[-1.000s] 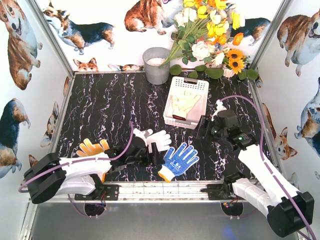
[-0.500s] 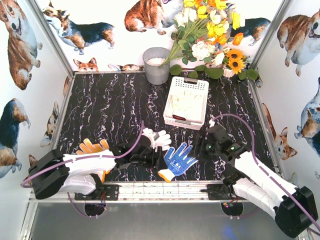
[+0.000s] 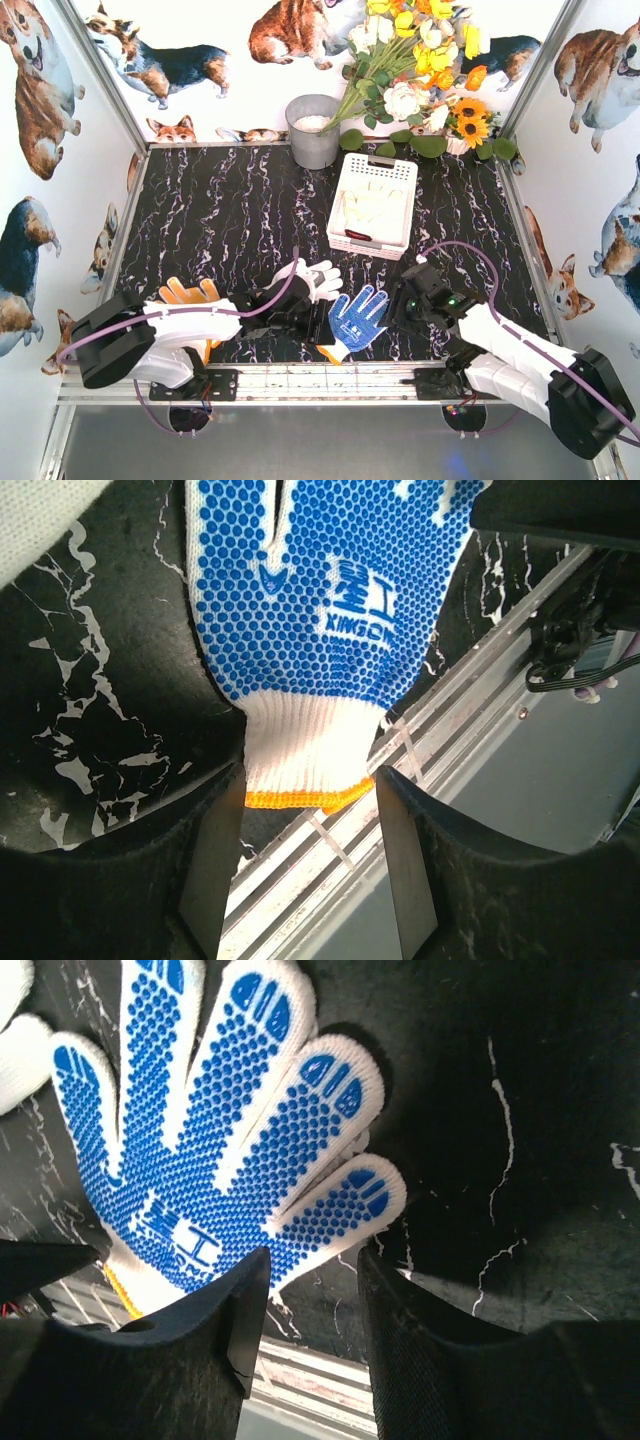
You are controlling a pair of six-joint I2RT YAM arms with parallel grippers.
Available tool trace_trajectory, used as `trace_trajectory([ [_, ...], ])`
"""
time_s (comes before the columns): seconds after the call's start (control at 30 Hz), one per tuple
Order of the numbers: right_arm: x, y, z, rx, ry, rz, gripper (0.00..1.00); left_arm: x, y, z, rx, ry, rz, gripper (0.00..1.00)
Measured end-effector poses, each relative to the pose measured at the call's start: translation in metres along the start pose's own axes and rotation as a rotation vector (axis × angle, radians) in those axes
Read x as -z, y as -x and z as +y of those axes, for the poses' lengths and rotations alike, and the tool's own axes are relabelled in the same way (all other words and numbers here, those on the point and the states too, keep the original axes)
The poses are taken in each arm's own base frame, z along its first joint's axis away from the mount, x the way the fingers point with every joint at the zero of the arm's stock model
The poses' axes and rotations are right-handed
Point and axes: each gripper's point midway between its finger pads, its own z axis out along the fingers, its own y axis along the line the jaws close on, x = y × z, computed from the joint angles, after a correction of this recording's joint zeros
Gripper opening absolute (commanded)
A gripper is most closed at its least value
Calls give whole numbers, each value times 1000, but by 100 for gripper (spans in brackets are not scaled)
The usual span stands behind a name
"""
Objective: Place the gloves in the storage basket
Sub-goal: Adjust the glove at the center of the board.
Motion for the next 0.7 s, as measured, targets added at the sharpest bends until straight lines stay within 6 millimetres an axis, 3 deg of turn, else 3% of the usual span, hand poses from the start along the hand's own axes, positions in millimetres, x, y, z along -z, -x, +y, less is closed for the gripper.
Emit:
trace_trajectory([
  [0.23,-7,12,1,0,-3,-58,26,-11,-8,5,4,10,40,47],
  [0.53,-12,34,-2,12,-25,-171,10,-31,-9,-18,-48,-59,77,44],
  [0.7,-17,48,-6,33,-44,-216,5,-47,-6,-36,-81,-114,99,44],
])
